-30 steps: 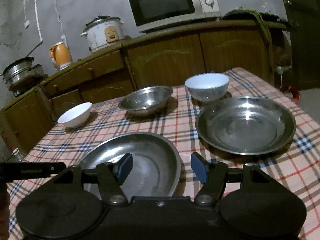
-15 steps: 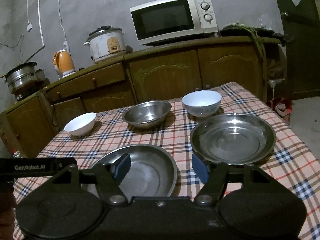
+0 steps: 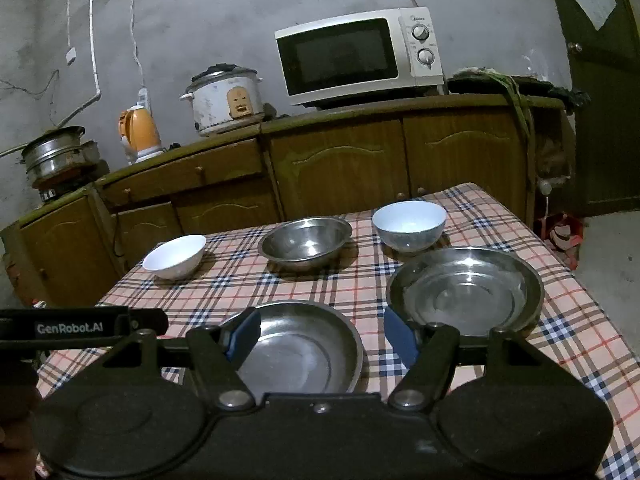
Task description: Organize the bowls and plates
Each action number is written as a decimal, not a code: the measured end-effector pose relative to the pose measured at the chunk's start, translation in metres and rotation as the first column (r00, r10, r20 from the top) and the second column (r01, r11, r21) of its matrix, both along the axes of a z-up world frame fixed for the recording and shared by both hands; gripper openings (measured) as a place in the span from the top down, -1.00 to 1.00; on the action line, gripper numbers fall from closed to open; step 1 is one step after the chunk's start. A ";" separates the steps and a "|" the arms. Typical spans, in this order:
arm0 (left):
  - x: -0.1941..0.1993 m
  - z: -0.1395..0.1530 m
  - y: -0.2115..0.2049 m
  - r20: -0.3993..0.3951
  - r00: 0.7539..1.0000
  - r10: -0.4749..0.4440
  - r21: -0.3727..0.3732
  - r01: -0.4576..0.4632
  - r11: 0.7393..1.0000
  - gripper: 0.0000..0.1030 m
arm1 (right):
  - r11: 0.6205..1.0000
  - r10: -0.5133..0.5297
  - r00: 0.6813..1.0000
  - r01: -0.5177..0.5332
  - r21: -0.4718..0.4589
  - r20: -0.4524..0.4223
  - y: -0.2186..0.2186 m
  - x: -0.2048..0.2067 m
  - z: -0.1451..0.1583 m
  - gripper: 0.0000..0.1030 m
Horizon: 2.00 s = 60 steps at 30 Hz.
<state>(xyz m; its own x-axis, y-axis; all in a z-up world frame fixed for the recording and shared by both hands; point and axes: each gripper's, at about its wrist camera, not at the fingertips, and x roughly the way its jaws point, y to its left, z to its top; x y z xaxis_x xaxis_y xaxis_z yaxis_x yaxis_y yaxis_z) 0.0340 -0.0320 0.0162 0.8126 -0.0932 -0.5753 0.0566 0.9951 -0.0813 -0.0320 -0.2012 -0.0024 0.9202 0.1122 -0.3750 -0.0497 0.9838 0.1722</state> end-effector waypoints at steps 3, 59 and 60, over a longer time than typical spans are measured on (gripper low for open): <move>-0.002 0.001 0.001 0.004 1.000 0.003 -0.005 -0.003 1.000 -0.94 | 1.000 0.005 1.000 -0.005 -0.006 0.003 0.002 -0.002 0.002 -0.58; 0.065 0.023 -0.094 -0.050 0.988 -0.145 0.039 0.147 0.988 -0.97 | 0.975 -0.212 0.976 0.215 0.049 -0.056 -0.100 0.018 0.030 -0.59; 0.067 0.023 -0.096 -0.050 0.988 -0.143 0.038 0.145 0.989 -0.97 | 0.975 -0.217 0.975 0.219 0.047 -0.051 -0.102 0.019 0.031 -0.59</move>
<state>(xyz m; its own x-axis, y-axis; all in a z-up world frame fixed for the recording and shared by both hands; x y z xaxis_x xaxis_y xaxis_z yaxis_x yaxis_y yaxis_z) 0.1011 -0.1278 0.0387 0.7641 -0.1830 -0.6186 0.1968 0.9793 -0.0465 -0.0131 -0.3031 0.0283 0.9068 -0.0688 -0.4158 0.1741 0.9597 0.2208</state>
